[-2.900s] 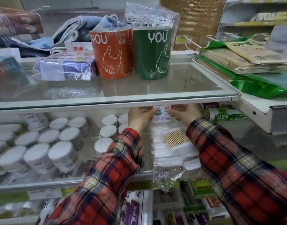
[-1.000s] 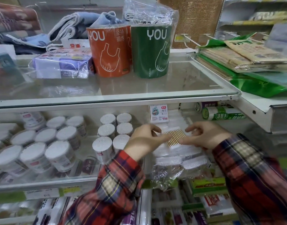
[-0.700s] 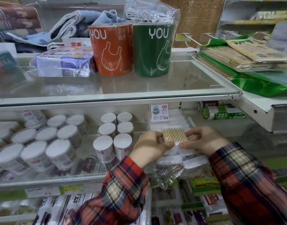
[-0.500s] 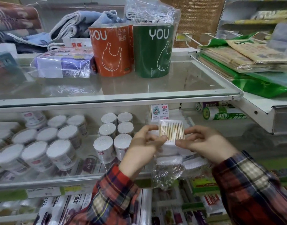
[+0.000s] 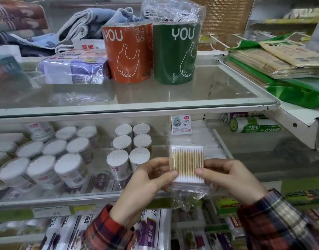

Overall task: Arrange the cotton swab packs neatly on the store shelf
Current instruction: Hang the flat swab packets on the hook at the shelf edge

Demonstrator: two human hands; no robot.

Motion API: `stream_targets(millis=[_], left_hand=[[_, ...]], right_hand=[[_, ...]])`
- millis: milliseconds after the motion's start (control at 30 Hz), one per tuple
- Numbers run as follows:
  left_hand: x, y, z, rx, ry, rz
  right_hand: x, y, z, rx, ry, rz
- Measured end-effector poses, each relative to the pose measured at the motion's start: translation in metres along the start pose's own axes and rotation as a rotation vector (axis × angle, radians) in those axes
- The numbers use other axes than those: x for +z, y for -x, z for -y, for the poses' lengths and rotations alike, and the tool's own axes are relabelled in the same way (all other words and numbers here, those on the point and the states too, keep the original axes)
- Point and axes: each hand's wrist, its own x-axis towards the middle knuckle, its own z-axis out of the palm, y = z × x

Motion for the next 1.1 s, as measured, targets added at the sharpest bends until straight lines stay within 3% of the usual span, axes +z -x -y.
stream_targets(millis=[300,467,667,733,900,1100], left_hand=[[-0.003,-0.004,0.0,-0.02,-0.004,0.021],[-0.007,-0.004,-0.012,0.034,-0.005,-0.005],[-0.016,-0.009,-0.023,0.038,0.04,-0.191],[-0.015,-0.008,-0.026,-0.038,0.026,-0.148],[-0.007,-0.005,-0.026,-0.154,0.014,0.019],[-0.011,-0.004,-0.019,-0.22,0.112,0.086]], right_hand=[[0.003,-0.005,-0.004,0.018,-0.144,-0.053],[0.0,-0.001,0.002,-0.149,-0.096,-0.095],[-0.006,0.002,0.008,-0.365,-0.078,-0.22],[-0.003,0.001,0.007,-0.451,-0.06,-0.255],[0.003,0.0,-0.003,-0.724,0.273,-0.273],[0.006,-0.002,-0.009,-0.775,0.308,-0.266]])
